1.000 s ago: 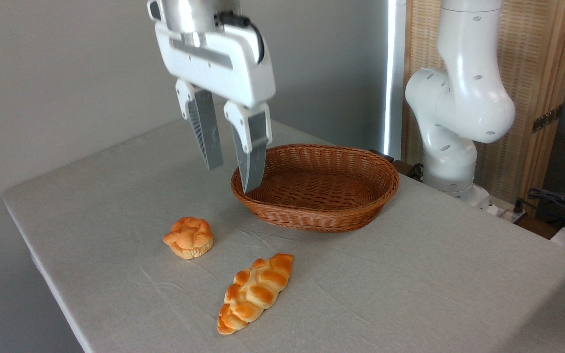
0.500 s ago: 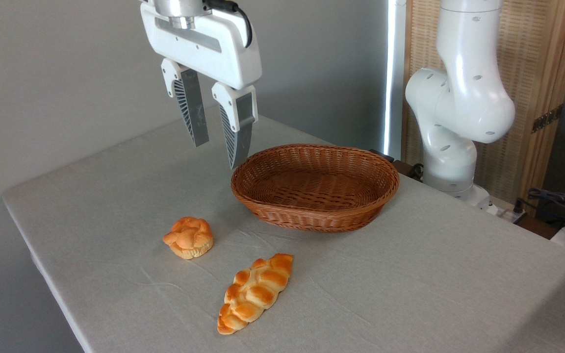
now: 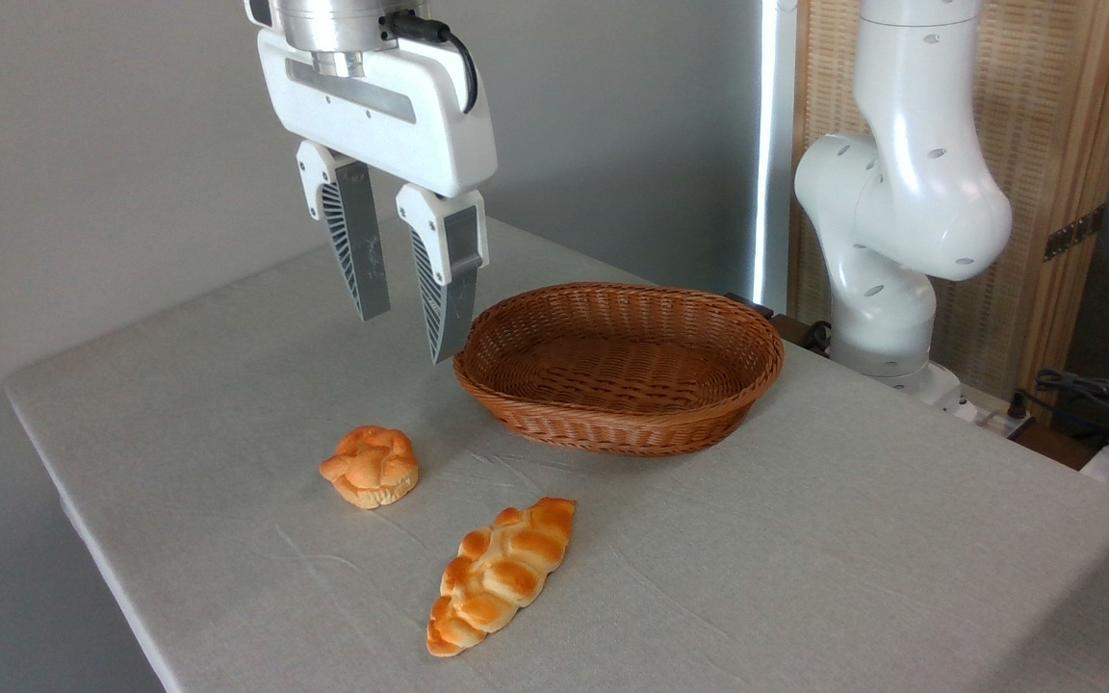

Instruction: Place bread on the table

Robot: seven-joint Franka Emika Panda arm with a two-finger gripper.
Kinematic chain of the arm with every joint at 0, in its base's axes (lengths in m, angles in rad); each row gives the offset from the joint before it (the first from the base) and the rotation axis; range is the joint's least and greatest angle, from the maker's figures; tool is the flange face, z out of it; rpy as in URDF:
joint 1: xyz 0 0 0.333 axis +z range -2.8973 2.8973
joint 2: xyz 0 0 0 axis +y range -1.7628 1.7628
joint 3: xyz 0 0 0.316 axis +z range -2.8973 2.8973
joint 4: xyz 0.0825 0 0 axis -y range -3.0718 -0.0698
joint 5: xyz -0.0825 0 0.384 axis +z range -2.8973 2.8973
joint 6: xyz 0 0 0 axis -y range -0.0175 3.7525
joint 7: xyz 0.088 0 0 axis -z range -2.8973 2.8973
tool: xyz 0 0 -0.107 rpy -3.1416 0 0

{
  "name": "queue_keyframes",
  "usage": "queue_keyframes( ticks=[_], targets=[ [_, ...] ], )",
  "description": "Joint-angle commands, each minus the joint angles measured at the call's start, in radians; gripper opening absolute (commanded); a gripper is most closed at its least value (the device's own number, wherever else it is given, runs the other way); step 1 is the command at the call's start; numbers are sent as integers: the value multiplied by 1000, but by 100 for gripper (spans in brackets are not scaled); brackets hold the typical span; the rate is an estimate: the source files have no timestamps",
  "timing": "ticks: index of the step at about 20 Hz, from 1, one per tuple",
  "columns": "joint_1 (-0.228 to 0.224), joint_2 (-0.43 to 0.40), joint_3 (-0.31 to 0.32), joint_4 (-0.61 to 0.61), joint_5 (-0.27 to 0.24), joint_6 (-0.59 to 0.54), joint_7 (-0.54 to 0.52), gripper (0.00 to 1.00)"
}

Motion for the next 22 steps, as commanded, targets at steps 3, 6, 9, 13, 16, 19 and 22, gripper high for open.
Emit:
queue_keyframes(
  ticks=[3, 6, 9, 13, 16, 19, 22],
  targets=[
    [136, -7, -148, -24, 15, 4, -8, 100],
    [138, -9, -148, -25, 16, 3, -5, 100],
    [139, -10, -151, -27, 15, 3, -3, 100],
    [141, -9, -160, -27, 16, -6, -3, 100],
    [141, -9, -160, -27, 16, -11, -3, 100],
    [141, -9, -162, -25, 15, -35, -5, 100],
    [150, -7, -177, -25, 15, -40, -3, 100]
  ],
)
